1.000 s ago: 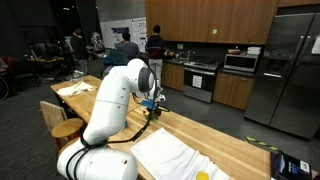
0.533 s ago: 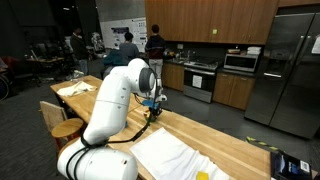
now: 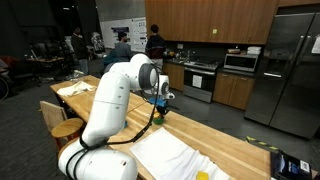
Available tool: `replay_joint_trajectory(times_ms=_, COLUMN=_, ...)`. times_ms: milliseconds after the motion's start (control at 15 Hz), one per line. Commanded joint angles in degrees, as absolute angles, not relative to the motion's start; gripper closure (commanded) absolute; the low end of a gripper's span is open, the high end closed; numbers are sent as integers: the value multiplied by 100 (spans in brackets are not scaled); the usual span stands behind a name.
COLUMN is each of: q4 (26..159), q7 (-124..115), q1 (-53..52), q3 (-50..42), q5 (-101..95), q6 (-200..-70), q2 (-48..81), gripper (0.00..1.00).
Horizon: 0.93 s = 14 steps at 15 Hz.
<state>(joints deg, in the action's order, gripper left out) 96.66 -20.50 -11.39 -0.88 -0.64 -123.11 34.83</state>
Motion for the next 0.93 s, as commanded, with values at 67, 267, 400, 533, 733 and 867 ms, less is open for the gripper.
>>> replay_joint_trajectory(times_ms=67, q4=10538, q7=-2056, q1=-903, q3=-253, q5=-190, q6=-12434, q2=2652, gripper=98)
replay_joint_trajectory(times_ms=267, q4=11089, q7=-2149, q1=-730, q3=-384, q5=-204, q6=-12675, q2=2140, gripper=98)
replay_joint_trajectory(times_ms=400, q4=11541, q7=-2276, q1=-666, q3=-517, q5=-334, q6=-12849, q2=1749, gripper=98)
replay_joint_trajectory(times_ms=533, q4=12027, q7=-2432, q1=-564, q3=-641, q5=-455, q6=-13067, q2=1325, gripper=98)
replay_joint_trajectory(times_ms=733, q4=12730, q7=-2934, q1=-390, q3=-826, q5=-583, q6=-13523, q2=736, gripper=98)
replay_joint_trajectory(times_ms=867, q4=13231, q7=-3337, q1=-220, q3=-956, q5=-661, q6=-13832, q2=334, gripper=98)
